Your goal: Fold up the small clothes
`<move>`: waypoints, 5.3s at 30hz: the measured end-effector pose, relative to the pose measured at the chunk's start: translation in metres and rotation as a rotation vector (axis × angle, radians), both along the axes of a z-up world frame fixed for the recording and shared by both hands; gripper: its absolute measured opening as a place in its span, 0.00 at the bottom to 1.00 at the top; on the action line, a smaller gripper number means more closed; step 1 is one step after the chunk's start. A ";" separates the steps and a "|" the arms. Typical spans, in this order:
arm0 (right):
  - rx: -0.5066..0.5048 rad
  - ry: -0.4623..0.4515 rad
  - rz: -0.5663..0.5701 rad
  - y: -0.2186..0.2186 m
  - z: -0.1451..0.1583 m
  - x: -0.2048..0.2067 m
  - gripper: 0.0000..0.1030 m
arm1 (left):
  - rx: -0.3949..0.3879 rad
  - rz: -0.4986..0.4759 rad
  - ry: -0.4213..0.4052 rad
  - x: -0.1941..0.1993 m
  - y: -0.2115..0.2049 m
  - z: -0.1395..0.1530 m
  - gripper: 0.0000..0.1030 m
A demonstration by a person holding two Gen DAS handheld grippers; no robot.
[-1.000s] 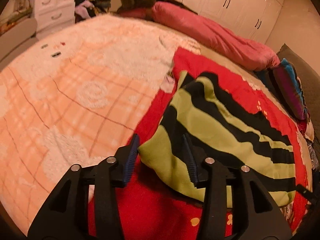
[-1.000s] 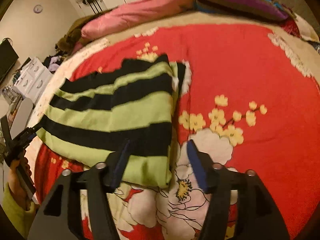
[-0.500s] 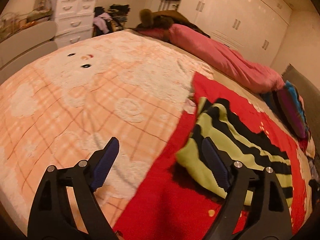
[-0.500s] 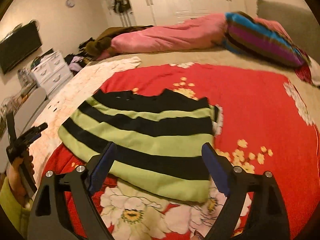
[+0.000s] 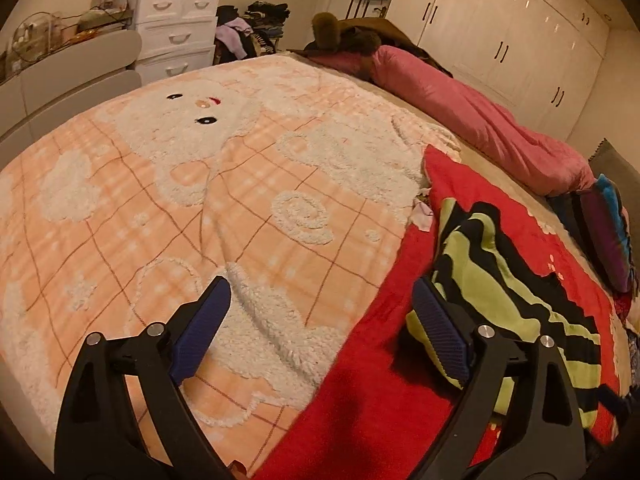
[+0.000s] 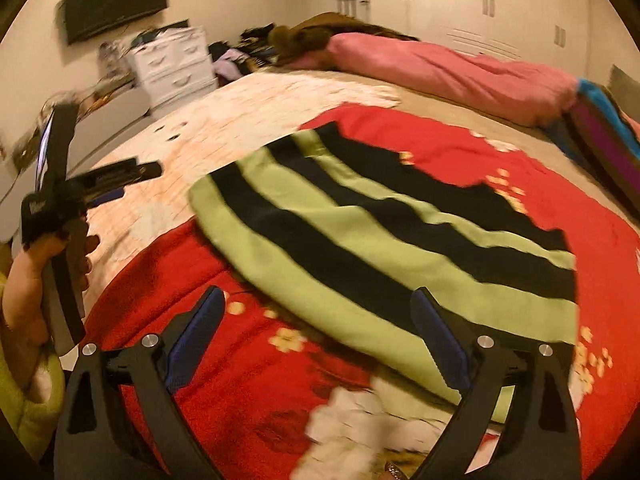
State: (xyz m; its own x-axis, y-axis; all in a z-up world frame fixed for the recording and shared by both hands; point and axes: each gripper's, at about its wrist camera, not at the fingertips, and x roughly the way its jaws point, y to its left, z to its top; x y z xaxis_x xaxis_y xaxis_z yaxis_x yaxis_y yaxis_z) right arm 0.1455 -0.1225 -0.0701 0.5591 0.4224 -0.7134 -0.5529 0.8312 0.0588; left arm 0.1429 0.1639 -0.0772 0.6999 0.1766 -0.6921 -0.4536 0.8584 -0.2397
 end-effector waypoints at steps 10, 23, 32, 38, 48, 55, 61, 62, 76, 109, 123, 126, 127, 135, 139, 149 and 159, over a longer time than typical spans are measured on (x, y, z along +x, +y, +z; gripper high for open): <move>-0.045 0.034 0.050 0.072 -0.030 0.019 0.91 | -0.010 0.059 0.035 0.001 0.017 -0.010 0.91; -0.114 -0.044 0.109 0.146 -0.056 0.040 0.89 | -0.085 0.178 -0.009 -0.009 0.051 -0.009 0.91; -0.170 -0.123 0.104 0.149 -0.066 0.057 0.11 | -0.112 0.107 0.013 0.003 0.043 -0.015 0.91; 0.034 -0.107 0.109 0.102 -0.042 0.056 0.07 | -0.322 -0.039 0.002 0.050 0.037 -0.013 0.91; 0.058 -0.121 0.146 0.093 -0.040 0.050 0.07 | -0.568 -0.432 0.225 0.184 -0.010 -0.041 0.91; 0.079 -0.090 0.148 0.094 -0.041 0.060 0.07 | -0.609 -0.480 0.236 0.194 -0.035 -0.058 0.33; 0.148 -0.096 0.129 0.068 -0.025 0.059 0.07 | -0.491 -0.500 0.188 0.184 -0.060 -0.020 0.12; 0.169 -0.102 0.124 0.060 -0.020 0.057 0.07 | -0.470 -0.506 0.181 0.183 -0.066 -0.011 0.11; 0.327 -0.121 -0.072 -0.083 0.022 0.027 0.07 | -0.353 -0.632 0.135 0.173 -0.211 0.056 0.10; 0.437 0.148 -0.333 -0.224 -0.026 -0.004 0.51 | -0.035 -0.435 0.028 0.094 -0.242 0.034 0.85; 0.416 0.339 -0.400 -0.214 -0.019 0.141 0.64 | 0.003 -0.517 0.054 0.073 -0.225 -0.027 0.85; 0.401 0.387 -0.415 -0.207 -0.033 0.160 0.60 | 0.010 -0.554 0.065 0.075 -0.235 -0.032 0.85; 0.387 0.387 -0.403 -0.203 -0.036 0.165 0.50 | 0.004 -0.567 0.072 0.076 -0.237 -0.035 0.85; 0.308 0.218 -0.277 -0.187 0.000 0.149 0.11 | -0.016 -0.660 0.053 0.074 -0.253 -0.036 0.84; 0.224 0.151 -0.286 -0.195 0.015 0.146 0.11 | 0.003 -0.703 0.000 0.067 -0.261 -0.023 0.84; 0.165 0.216 -0.414 -0.222 -0.038 0.154 0.23 | 0.035 -0.688 0.084 0.074 -0.263 -0.039 0.85; 0.248 0.116 -0.355 -0.227 0.004 0.082 0.47 | 0.060 -0.670 0.078 0.072 -0.261 -0.033 0.85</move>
State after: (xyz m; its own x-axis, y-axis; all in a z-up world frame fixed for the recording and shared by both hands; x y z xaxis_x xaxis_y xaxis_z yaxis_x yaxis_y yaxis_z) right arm 0.2271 -0.3492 -0.0657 0.6226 0.3850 -0.6813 -0.2139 0.9212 0.3251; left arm 0.2150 -0.0970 -0.1101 0.6197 -0.2386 -0.7477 0.1671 0.9709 -0.1714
